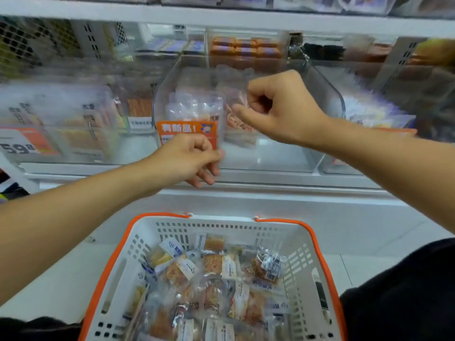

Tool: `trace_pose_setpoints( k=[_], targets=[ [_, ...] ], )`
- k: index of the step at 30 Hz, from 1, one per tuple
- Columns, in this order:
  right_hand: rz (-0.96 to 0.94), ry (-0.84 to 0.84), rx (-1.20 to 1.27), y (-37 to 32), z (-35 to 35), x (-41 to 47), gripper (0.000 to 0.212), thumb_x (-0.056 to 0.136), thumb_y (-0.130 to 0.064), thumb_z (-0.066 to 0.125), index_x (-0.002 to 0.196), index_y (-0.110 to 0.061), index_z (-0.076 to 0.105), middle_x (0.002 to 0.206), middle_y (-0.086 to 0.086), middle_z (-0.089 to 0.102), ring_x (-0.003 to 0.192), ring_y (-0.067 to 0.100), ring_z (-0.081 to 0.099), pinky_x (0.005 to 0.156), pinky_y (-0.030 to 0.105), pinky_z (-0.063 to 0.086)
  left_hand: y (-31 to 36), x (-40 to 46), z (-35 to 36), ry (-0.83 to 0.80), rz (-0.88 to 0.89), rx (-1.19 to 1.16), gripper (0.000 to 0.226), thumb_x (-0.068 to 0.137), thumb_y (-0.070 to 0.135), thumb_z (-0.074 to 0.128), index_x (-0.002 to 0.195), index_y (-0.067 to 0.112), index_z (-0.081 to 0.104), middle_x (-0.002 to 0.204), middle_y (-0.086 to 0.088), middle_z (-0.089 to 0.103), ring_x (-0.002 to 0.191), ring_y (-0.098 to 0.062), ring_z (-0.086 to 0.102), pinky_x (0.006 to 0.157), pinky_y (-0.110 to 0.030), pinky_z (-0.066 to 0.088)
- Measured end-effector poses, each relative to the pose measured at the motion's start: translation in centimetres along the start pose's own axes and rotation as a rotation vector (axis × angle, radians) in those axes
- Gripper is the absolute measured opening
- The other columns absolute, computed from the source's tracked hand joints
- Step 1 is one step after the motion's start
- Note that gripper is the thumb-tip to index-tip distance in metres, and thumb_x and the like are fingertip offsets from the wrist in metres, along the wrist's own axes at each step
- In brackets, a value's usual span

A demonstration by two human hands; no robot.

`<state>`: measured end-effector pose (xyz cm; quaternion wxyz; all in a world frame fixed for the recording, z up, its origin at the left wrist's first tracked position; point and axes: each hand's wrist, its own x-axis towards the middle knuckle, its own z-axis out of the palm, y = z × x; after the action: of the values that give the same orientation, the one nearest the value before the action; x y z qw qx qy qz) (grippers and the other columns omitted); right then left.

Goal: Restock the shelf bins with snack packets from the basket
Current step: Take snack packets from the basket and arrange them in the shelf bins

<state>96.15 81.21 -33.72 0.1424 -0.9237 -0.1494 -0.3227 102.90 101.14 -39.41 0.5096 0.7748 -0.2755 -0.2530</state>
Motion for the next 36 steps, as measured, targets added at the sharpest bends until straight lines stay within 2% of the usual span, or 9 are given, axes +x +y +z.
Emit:
trace_pose_setpoints(
  k=[4, 7, 10, 13, 17, 22, 28, 32, 36],
  targets=[
    [0.008, -0.474, 0.294, -3.6, 4.0, -6.5, 0.039, 0.089, -0.023, 0.072, 0.059, -0.011, 0.049, 0.052, -0.006, 0.041, 0.05, 0.01, 0.038, 0.052, 0.014, 0.029, -3.2, -1.1, 0.0, -0.559, -0.231, 0.584, 0.024, 0.091, 0.042, 0.063, 0.102, 0.02, 0.064, 0.096, 0.001, 0.074, 0.084, -0.014, 0.072, 0.071, -0.029, 0.056],
    [0.171, -1.165, 0.241, -3.5, 9.6, -14.0, 0.013, 0.088, -0.023, 0.073, 0.089, -0.013, 0.065, 0.072, -0.009, 0.057, 0.064, 0.004, 0.053, 0.065, 0.016, 0.043, -5.1, -2.5, 1.1, -0.799, -0.234, 0.997, 0.031, 0.094, 0.048, 0.058, 0.116, 0.026, 0.061, 0.108, 0.004, 0.066, 0.092, -0.011, 0.065, 0.085, -0.033, 0.054],
    [0.28, -1.568, 0.151, -3.6, 13.7, -20.8, 0.056, 0.089, -0.027, 0.074, 0.137, -0.014, 0.048, 0.106, -0.001, 0.055, 0.1, 0.022, 0.056, 0.084, 0.034, 0.048, -6.3, -3.6, 2.5, -0.887, -0.232, 1.159, 0.036, 0.098, 0.048, 0.053, 0.126, 0.025, 0.056, 0.118, 0.006, 0.058, 0.086, -0.006, 0.057, 0.077, -0.023, 0.048],
    [0.278, -1.574, 0.056, -4.0, 16.2, -25.6, 0.083, 0.082, -0.042, 0.079, 0.145, -0.011, 0.037, 0.133, 0.013, 0.052, 0.118, 0.031, 0.053, 0.097, 0.04, 0.047, -6.8, -3.8, 3.2, -0.894, -0.192, 1.217, 0.041, 0.096, 0.051, 0.052, 0.129, 0.025, 0.053, 0.12, 0.006, 0.057, 0.095, -0.012, 0.055, 0.085, -0.026, 0.045],
    [0.46, -1.513, 0.03, -4.8, 18.4, -29.8, 0.095, 0.076, -0.061, 0.075, 0.144, -0.009, 0.036, 0.139, 0.009, 0.052, 0.12, 0.028, 0.054, 0.103, 0.041, 0.047, -6.6, -3.7, 2.8, -0.88, -0.128, 1.25, 0.044, 0.094, 0.054, 0.053, 0.128, 0.025, 0.053, 0.116, 0.006, 0.061, 0.102, -0.017, 0.057, 0.092, -0.033, 0.046],
    [0.77, -1.297, 0.055, -5.9, 21.2, -30.6, 0.094, 0.069, -0.054, 0.083, 0.141, -0.013, 0.04, 0.134, 0.008, 0.052, 0.122, 0.026, 0.051, 0.103, 0.038, 0.046, -6.6, -3.2, 2.1, -0.865, -0.107, 1.248, 0.043, 0.094, 0.054, 0.053, 0.127, 0.026, 0.053, 0.113, 0.008, 0.059, 0.096, -0.014, 0.054, 0.083, -0.027, 0.041],
    [0.652, -1.363, 0.079, -5.2, 19.8, -25.7, 0.042, 0.064, -0.036, 0.091, 0.096, -0.019, 0.07, 0.094, 0.0, 0.072, 0.09, 0.019, 0.068, 0.078, 0.031, 0.057, -6.7, -3.3, 1.0, -0.819, -0.104, 1.208, 0.05, 0.092, 0.055, 0.057, 0.132, 0.026, 0.05, 0.12, 0.007, 0.058, 0.093, -0.012, 0.054, 0.073, -0.021, 0.041],
    [0.421, -1.382, 0.272, -5.8, 14.8, -16.2, 0.024, 0.073, -0.018, 0.086, 0.088, -0.022, 0.069, 0.093, 0.006, 0.073, 0.085, 0.022, 0.068, 0.076, 0.033, 0.056, -6.7, -3.6, 0.0, -0.665, -0.071, 1.037, 0.086, 0.075, 0.061, 0.072, 0.145, 0.027, 0.035, 0.139, 0.006, 0.048, 0.108, -0.01, 0.058, 0.09, -0.028, 0.049],
    [0.497, -1.097, 0.446, -5.5, 6.7, -7.4, 0.028, 0.075, -0.007, 0.084, 0.099, -0.007, 0.069, 0.09, 0.01, 0.071, 0.066, 0.013, 0.067, 0.055, 0.032, 0.059, -3.8, -3.1, -0.6, -0.528, -0.05, 0.526, 0.054, 0.078, 0.038, 0.08, 0.124, 0.018, 0.059, 0.104, -0.002, 0.071, 0.065, -0.011, 0.072, 0.049, -0.024, 0.051]
  ],
)
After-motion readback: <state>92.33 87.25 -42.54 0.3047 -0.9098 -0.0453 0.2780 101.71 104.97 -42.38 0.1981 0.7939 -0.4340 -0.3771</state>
